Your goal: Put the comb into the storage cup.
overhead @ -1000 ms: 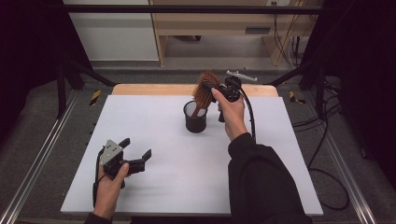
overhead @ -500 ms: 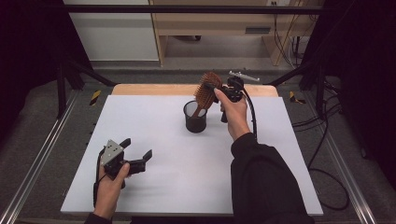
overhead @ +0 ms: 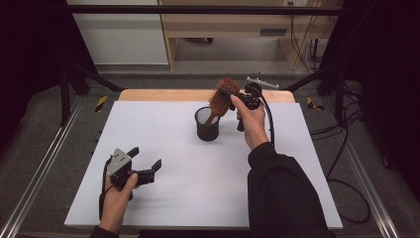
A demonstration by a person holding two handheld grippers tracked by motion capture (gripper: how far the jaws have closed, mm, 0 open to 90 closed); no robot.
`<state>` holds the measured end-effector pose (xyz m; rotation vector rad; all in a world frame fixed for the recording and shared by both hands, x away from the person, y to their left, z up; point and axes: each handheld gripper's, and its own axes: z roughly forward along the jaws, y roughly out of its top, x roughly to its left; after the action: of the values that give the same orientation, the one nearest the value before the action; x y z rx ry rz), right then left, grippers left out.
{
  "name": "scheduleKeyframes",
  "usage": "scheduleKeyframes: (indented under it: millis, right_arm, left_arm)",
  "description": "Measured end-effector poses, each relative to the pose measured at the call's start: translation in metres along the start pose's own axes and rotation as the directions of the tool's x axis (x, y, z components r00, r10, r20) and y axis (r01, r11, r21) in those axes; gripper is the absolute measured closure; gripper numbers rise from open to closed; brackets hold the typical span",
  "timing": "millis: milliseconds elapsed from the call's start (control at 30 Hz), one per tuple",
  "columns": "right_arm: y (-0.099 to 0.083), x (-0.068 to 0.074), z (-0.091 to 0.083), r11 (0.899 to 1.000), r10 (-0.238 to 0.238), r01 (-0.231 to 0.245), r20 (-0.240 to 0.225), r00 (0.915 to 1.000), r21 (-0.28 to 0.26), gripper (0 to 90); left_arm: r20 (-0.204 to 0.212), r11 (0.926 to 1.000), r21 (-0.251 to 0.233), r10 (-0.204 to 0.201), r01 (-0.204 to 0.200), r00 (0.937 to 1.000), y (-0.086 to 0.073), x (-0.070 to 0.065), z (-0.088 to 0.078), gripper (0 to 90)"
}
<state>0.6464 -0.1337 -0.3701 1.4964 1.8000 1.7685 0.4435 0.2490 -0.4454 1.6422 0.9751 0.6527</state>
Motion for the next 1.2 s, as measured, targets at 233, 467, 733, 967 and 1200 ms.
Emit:
scheduleKeyframes:
  millis: [233,467,733,967,1200]
  right_arm:
    - [0.0001,0.0003,0.0004,1.0,-0.003,0.003,0.003,1.0,0.0,44.2]
    - [0.0002,0.0006,0.0004,1.0,-0.004,0.004,0.004,1.0,0.001,43.9]
    - [0.0002,0.0007,0.0007,1.0,-0.007,0.007,0.006,1.0,0.001,43.6]
    - [0.0001,0.0011,0.0011,1.0,-0.009,0.009,0.009,0.9999,0.0,42.9]
    - [0.0005,0.0017,0.0011,1.0,0.001,-0.001,0.002,1.0,0.001,39.2]
  left_arm:
    - [0.002,1.0,0.0,0.0,0.0,1.0,0.0,0.0,0.0,3.1]
    - [0.008,1.0,0.001,-0.003,0.003,1.0,-0.0002,-0.0005,0.0005,3.2]
    - [0.003,1.0,0.004,0.001,-0.001,1.0,-0.0002,-0.0002,0.0003,3.1]
    - [0.004,1.0,0.005,0.002,-0.002,1.0,-0.0002,-0.0003,0.0003,3.1]
    - [0.011,1.0,0.006,-0.002,0.002,0.9999,-0.0004,-0.0007,0.0008,3.1]
